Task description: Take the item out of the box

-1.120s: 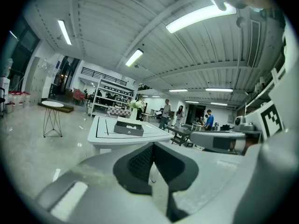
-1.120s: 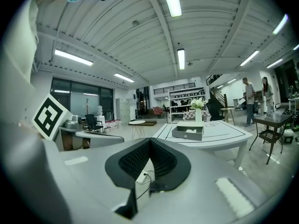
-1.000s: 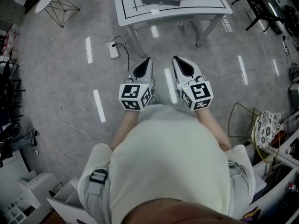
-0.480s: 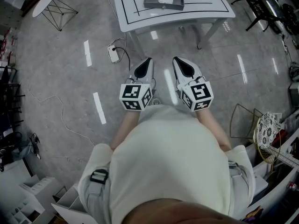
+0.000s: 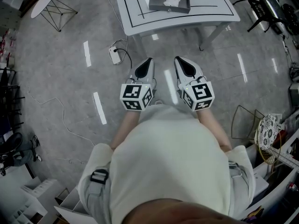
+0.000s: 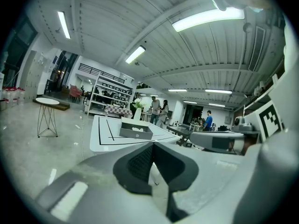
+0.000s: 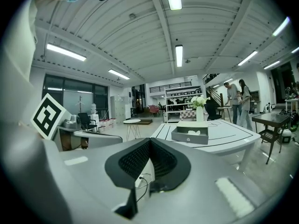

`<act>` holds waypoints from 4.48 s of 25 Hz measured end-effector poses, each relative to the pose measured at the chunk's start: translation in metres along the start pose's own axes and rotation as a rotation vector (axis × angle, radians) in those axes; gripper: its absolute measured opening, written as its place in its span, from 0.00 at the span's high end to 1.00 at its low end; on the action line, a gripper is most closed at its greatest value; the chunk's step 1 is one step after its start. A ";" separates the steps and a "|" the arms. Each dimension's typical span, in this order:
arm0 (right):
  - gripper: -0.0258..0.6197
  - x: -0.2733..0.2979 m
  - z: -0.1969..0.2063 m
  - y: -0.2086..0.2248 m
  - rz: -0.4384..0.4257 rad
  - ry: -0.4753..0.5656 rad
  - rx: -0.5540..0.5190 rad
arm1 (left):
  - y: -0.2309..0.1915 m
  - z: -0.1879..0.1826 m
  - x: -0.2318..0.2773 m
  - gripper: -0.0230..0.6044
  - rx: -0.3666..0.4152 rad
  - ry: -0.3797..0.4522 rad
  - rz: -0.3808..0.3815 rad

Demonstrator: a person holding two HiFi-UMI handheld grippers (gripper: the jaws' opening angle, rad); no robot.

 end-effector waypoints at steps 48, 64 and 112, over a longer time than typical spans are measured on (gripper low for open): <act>0.96 0.143 -0.089 0.120 -0.044 0.001 -0.043 | -0.090 -0.096 0.134 0.96 -0.044 0.008 -0.085; 0.96 0.192 -0.117 0.194 -0.067 -0.004 -0.049 | -0.097 -0.134 0.207 0.96 -0.041 -0.010 -0.105; 0.96 0.367 -0.062 0.264 -0.334 -0.551 -0.437 | -0.155 -0.154 0.292 0.96 -0.141 -0.032 -0.257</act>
Point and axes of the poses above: the fingertips, and each gripper's own axes: x forward along the fingers, y to its right, z out of its underside, the point moved 1 cm from there along -x, backward along the fingers, and after that the axes turned 13 degrees about -y, right-handed, at the moved point
